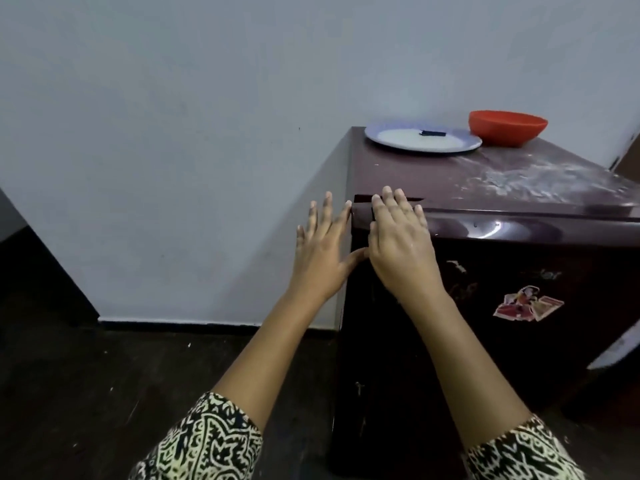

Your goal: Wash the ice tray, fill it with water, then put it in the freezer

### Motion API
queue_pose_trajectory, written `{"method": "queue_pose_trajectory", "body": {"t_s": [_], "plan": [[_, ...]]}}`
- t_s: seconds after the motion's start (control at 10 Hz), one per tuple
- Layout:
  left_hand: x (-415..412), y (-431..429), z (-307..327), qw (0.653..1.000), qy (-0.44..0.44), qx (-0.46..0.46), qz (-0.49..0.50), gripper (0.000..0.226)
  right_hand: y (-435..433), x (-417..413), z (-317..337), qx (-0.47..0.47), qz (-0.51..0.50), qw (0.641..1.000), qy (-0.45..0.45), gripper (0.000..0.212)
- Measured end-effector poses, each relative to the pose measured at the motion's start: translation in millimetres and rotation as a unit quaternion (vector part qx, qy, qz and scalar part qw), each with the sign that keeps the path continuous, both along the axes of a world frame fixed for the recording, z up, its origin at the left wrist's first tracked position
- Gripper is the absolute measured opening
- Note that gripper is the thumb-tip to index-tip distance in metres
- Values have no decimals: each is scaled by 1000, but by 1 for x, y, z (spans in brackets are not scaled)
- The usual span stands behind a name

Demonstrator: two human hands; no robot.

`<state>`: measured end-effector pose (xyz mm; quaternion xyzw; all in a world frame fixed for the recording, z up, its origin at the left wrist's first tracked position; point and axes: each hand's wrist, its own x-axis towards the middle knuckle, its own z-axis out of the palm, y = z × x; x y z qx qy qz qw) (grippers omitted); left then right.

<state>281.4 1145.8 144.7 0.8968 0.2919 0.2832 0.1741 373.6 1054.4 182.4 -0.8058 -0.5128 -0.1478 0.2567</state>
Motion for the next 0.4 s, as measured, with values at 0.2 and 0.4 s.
{"method": "queue_pose_trajectory", "body": {"t_s": [0.2, 0.4], "plan": [[8, 33, 14, 997, 34, -60, -46, 101, 9, 7, 8, -46, 2, 998, -35, 52], [5, 73, 88, 969, 177, -121, -126, 101, 54, 41, 73, -102, 37, 990, -88, 48]]}}
